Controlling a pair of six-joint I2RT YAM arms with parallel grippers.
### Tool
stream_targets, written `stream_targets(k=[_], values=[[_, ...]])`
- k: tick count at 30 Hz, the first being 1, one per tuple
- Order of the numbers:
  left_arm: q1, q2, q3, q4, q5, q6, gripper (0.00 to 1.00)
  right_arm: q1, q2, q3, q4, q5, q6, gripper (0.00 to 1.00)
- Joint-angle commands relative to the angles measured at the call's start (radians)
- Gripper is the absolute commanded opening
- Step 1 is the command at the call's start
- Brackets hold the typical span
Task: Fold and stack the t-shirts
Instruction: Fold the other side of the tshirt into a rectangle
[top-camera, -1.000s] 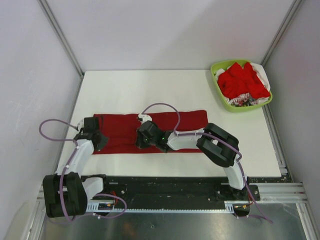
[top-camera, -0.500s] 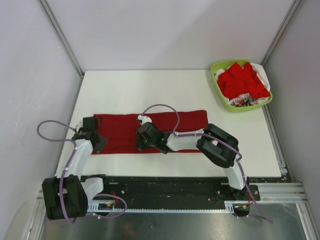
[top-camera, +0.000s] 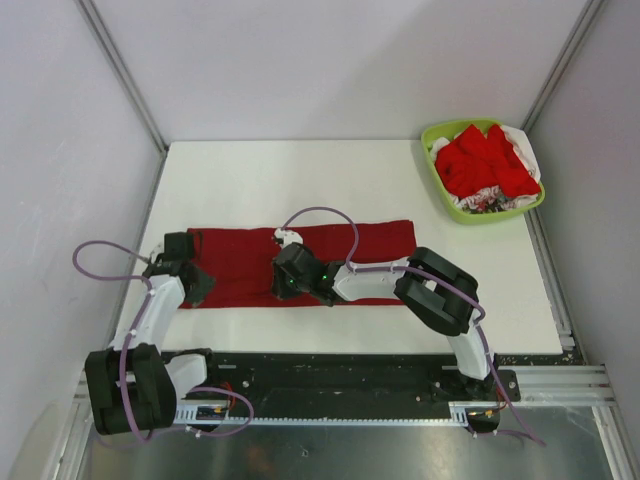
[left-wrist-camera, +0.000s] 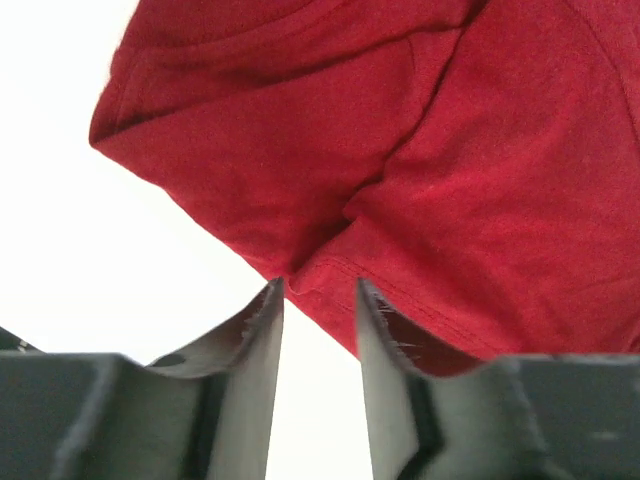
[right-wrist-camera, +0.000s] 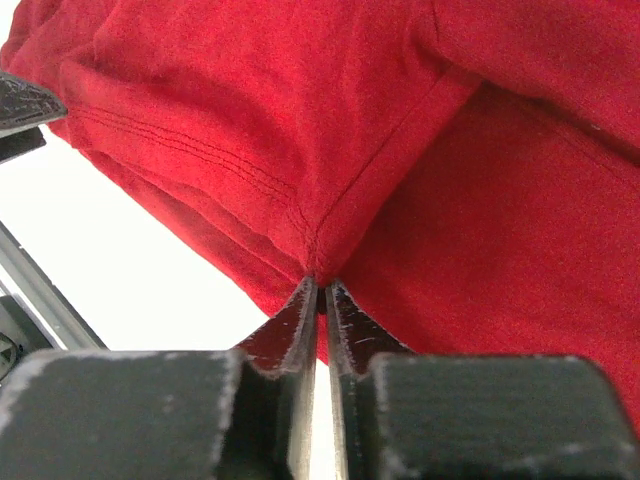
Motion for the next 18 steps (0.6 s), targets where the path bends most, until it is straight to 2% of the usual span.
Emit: stream_targets(k=[1,4,7,10,13,18], values=[[0.010,-0.011,0.022,-0.008,0.016,-0.005,0.52,0.010,-0.043,0.036,-0.037,0.018,0.003,0.16],[0.009,-0.062,0.051,-0.009,0.032,0.021,0.69,0.013,-0.069,0.036,-0.067,0.032,-0.011,0.37],[0.010,-0.104,0.103,-0.010,0.063,0.044,0.73,0.015,-0.120,0.036,-0.101,0.057,-0.033,0.49],[0.002,-0.079,0.152,-0.008,0.093,0.040,0.73,0.003,-0.182,0.034,-0.189,0.103,-0.055,0.53],[-0.039,-0.033,0.171,0.002,0.064,-0.029,0.73,-0.020,-0.243,0.028,-0.269,0.183,-0.084,0.54],[-0.154,0.098,0.202,0.014,-0.028,-0.243,0.65,-0.096,-0.336,-0.053,-0.335,0.261,-0.115,0.55]])
